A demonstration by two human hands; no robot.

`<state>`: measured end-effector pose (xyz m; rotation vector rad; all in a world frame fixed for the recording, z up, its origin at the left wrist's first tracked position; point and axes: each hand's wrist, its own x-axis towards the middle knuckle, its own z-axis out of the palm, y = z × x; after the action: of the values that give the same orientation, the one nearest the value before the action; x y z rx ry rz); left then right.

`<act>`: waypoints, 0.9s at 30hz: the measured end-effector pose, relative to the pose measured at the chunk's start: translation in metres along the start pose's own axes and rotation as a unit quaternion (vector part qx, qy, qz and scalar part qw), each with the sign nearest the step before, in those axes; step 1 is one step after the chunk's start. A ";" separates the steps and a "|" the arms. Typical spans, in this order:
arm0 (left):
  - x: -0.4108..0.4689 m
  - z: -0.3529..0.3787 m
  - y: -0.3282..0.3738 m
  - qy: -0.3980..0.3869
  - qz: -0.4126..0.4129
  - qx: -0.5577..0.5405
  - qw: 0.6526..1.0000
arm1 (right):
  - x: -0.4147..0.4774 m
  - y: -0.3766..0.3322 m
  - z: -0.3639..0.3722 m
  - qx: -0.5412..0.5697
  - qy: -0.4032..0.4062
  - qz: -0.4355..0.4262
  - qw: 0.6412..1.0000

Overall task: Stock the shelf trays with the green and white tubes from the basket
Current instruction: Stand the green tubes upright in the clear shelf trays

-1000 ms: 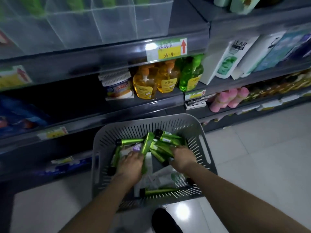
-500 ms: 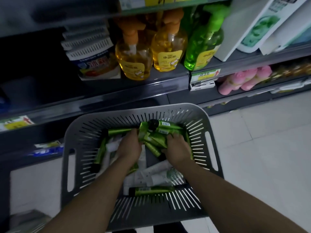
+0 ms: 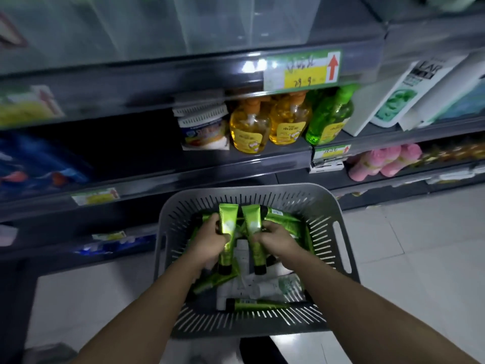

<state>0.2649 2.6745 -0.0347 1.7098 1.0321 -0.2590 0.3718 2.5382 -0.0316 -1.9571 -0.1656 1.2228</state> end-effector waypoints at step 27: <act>-0.234 -0.281 0.039 0.173 0.305 -0.125 0.928 | -0.196 -0.232 0.163 -0.003 0.015 -0.453 0.891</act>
<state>0.0666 2.7966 0.2500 1.7807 0.6863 0.5700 0.2058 2.6882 0.2305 -1.5652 -0.9476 0.5554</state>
